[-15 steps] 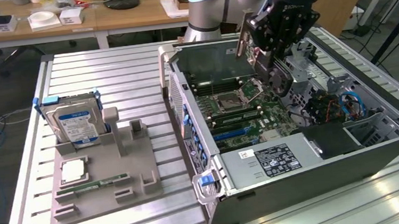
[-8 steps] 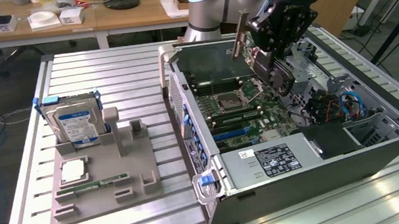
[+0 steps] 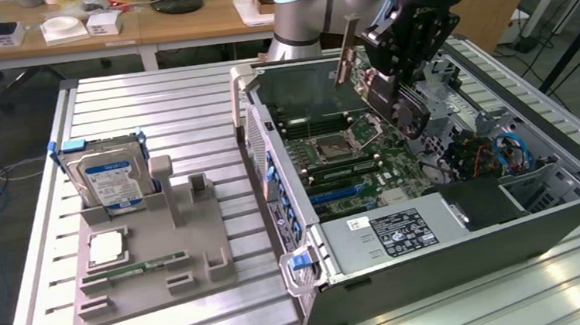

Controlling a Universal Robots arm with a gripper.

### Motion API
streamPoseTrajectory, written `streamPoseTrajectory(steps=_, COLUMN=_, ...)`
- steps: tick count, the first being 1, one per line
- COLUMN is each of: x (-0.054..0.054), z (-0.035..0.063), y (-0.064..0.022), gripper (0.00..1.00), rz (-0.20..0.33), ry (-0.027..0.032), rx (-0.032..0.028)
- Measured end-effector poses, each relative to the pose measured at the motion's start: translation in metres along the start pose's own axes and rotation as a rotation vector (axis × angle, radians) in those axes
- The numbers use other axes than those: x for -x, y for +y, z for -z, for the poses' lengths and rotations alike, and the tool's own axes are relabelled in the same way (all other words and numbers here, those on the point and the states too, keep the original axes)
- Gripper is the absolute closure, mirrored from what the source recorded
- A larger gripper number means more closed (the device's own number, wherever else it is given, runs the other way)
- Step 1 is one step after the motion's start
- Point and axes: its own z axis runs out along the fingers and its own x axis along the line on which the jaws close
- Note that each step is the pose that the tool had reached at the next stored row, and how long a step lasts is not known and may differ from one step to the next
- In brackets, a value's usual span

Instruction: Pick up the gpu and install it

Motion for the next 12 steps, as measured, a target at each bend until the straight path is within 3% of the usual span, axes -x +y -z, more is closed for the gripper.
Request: streamPoseTrajectory(steps=12, x=0.0, z=0.0, y=0.0, gripper=0.74, rz=0.072, ry=0.0019, rx=0.0018)
